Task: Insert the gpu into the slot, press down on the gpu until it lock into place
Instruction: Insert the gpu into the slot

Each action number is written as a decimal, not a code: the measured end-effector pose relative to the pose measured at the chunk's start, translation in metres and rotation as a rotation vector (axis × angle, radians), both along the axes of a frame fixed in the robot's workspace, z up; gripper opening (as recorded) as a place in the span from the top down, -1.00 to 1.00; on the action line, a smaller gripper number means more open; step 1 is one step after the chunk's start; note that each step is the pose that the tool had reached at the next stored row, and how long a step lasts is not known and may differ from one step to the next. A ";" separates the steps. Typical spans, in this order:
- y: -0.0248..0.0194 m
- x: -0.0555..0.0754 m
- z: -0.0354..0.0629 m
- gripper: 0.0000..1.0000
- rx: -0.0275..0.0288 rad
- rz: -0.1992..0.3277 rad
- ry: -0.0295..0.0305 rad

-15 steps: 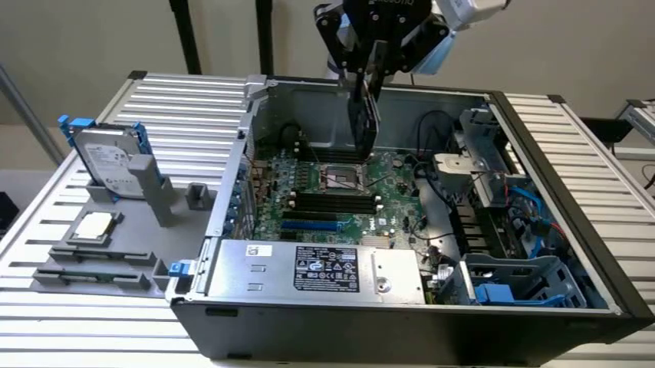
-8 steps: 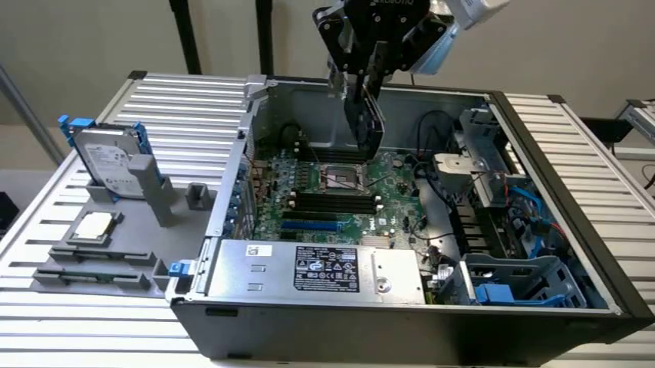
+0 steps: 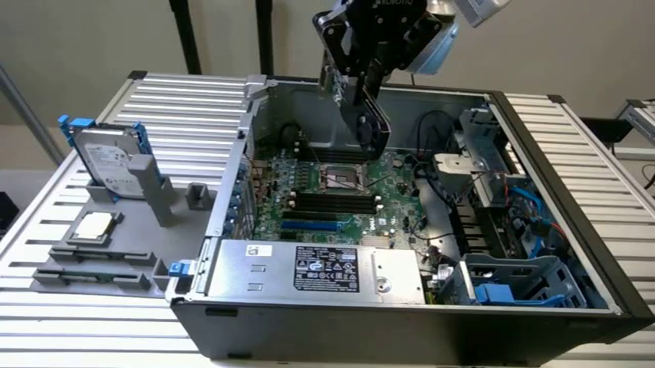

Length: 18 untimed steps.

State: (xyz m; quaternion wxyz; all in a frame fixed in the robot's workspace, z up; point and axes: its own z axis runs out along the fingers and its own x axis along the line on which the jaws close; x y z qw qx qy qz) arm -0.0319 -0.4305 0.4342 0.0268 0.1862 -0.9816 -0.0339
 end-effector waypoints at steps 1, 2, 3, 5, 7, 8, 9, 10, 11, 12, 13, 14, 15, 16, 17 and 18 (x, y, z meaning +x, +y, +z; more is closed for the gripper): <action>0.0000 0.000 -0.0002 0.47 0.0000 0.019 0.0000; 0.0000 0.000 -0.0005 0.47 0.0000 0.037 -0.0001; 0.0000 0.000 -0.0008 0.47 -0.0001 0.055 -0.0002; 0.0000 0.000 -0.0019 0.47 0.0000 0.091 -0.0011; 0.0000 0.000 -0.0034 0.47 -0.0001 0.128 -0.0034; 0.0000 0.000 -0.0041 0.47 -0.0002 0.146 -0.0052; 0.0000 0.000 -0.0050 0.47 -0.0002 0.164 -0.0070; 0.0000 0.000 -0.0057 0.47 -0.0003 0.181 -0.0088; 0.0000 0.000 -0.0065 0.47 -0.0004 0.200 -0.0107; 0.0000 0.000 -0.0073 0.47 -0.0005 0.219 -0.0126; 0.0000 0.000 -0.0081 0.47 -0.0007 0.238 -0.0145; 0.0000 0.000 -0.0089 0.47 -0.0008 0.256 -0.0163; 0.0000 0.000 -0.0097 0.47 -0.0009 0.274 -0.0181; 0.0000 0.000 -0.0105 0.47 -0.0010 0.292 -0.0199; 0.0000 0.000 -0.0113 0.47 -0.0011 0.309 -0.0216; 0.0000 0.000 -0.0120 0.47 -0.0012 0.327 -0.0233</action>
